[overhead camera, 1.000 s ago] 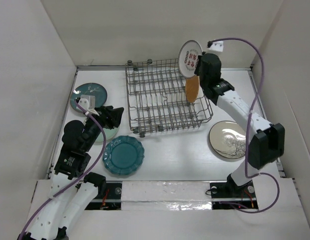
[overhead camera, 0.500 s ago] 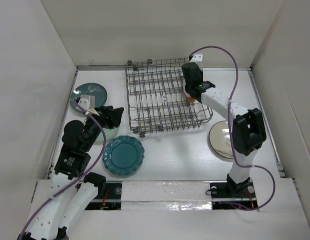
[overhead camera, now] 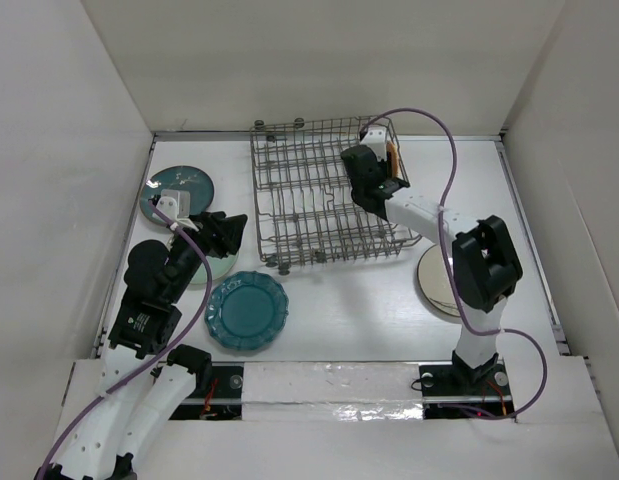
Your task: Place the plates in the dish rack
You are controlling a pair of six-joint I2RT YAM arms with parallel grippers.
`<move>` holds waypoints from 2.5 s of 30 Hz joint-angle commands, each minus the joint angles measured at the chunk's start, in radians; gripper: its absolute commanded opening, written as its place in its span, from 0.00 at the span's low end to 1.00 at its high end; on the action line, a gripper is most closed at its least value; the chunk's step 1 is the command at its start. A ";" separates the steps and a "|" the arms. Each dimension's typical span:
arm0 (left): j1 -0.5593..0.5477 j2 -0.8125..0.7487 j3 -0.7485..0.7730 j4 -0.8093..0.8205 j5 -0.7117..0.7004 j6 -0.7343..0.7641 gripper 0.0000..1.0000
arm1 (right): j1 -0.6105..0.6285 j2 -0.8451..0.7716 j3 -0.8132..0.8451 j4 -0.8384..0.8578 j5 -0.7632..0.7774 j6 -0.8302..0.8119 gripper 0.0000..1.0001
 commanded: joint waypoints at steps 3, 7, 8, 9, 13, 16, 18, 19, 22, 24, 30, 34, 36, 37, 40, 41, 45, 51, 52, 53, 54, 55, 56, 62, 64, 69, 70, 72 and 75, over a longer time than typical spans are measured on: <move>-0.005 -0.002 -0.007 0.035 -0.001 0.001 0.51 | -0.011 -0.111 -0.047 0.031 -0.026 0.049 0.64; -0.005 -0.005 -0.006 0.034 0.003 -0.001 0.51 | -0.048 -0.272 -0.144 0.064 -0.148 0.080 0.77; -0.005 -0.006 -0.007 0.034 0.005 -0.001 0.51 | -0.048 -0.351 -0.174 0.081 -0.169 0.101 0.81; -0.005 -0.008 -0.007 0.037 0.005 -0.002 0.51 | -0.063 -0.391 -0.205 0.089 -0.189 0.115 0.81; -0.005 -0.013 -0.007 0.038 0.019 -0.004 0.51 | -0.088 -0.586 -0.450 0.083 -0.233 0.235 0.22; -0.005 -0.020 -0.007 0.041 0.022 -0.004 0.51 | -0.129 -0.729 -0.588 0.018 -0.253 0.356 0.00; -0.005 -0.026 -0.007 0.043 0.025 -0.005 0.51 | -0.168 -0.819 -0.708 -0.049 -0.253 0.433 0.00; -0.005 -0.028 -0.007 0.043 0.028 -0.005 0.51 | -0.186 -0.850 -0.747 -0.066 -0.273 0.450 0.00; -0.005 -0.034 -0.007 0.044 0.033 -0.007 0.51 | -0.306 -0.950 -0.882 -0.098 -0.360 0.516 0.00; -0.005 -0.040 -0.009 0.046 0.033 -0.007 0.51 | -0.394 -0.976 -0.966 -0.054 -0.437 0.523 0.01; -0.005 -0.049 -0.009 0.050 0.036 -0.008 0.51 | -0.671 -0.817 -1.011 0.136 -0.682 0.479 0.04; -0.005 -0.046 -0.010 0.049 0.037 -0.008 0.51 | -0.720 -0.616 -0.934 0.262 -0.810 0.491 0.04; -0.005 -0.043 -0.010 0.046 0.033 -0.008 0.51 | -0.720 -0.515 -0.916 0.305 -0.856 0.520 0.04; -0.005 -0.042 -0.010 0.046 0.030 -0.007 0.51 | -0.720 -0.487 -0.908 0.325 -0.873 0.537 0.04; -0.005 -0.034 -0.009 0.043 0.025 -0.005 0.51 | -0.720 -0.400 -0.870 0.402 -0.847 0.600 0.04; -0.005 -0.033 -0.009 0.044 0.023 -0.005 0.51 | -0.729 -0.381 -0.854 0.415 -0.829 0.618 0.04; -0.005 -0.025 -0.007 0.041 0.016 -0.002 0.51 | -0.754 -0.280 -0.760 0.480 -0.752 0.642 0.04; -0.005 -0.017 -0.009 0.038 0.002 -0.001 0.51 | -0.784 -0.206 -0.701 0.578 -0.778 0.683 0.04; -0.005 -0.016 -0.007 0.040 0.005 0.001 0.51 | -0.784 -0.200 -0.663 0.587 -0.784 0.675 0.04; -0.005 -0.014 -0.007 0.041 0.008 0.001 0.51 | -0.784 -0.191 -0.634 0.581 -0.779 0.662 0.05; -0.005 -0.010 -0.006 0.040 0.010 0.001 0.51 | -0.784 -0.174 -0.605 0.554 -0.767 0.657 0.05; -0.005 -0.008 -0.004 0.040 0.011 0.001 0.51 | -0.784 -0.168 -0.582 0.551 -0.756 0.652 0.05; -0.005 -0.006 -0.006 0.040 0.010 0.001 0.51 | -0.784 -0.162 -0.542 0.554 -0.747 0.643 0.05; -0.005 -0.013 -0.006 0.037 0.003 0.001 0.51 | -0.803 -0.256 -0.563 0.531 -0.766 0.626 0.11; -0.005 -0.014 -0.006 0.041 0.017 -0.001 0.51 | -0.803 -0.389 -0.690 0.521 -0.705 0.629 0.27; -0.005 -0.029 -0.007 0.049 0.046 -0.005 0.51 | -0.893 -0.658 -0.978 0.436 -0.670 0.655 0.64; -0.005 -0.031 -0.007 0.049 0.053 -0.007 0.51 | -0.922 -0.700 -1.041 0.417 -0.690 0.649 0.66; -0.005 -0.040 -0.006 0.047 0.050 -0.008 0.51 | -0.985 -0.854 -1.089 0.323 -0.715 0.619 0.71; -0.014 -0.048 -0.004 0.044 0.037 -0.007 0.51 | -1.020 -1.034 -1.147 0.201 -0.745 0.579 0.84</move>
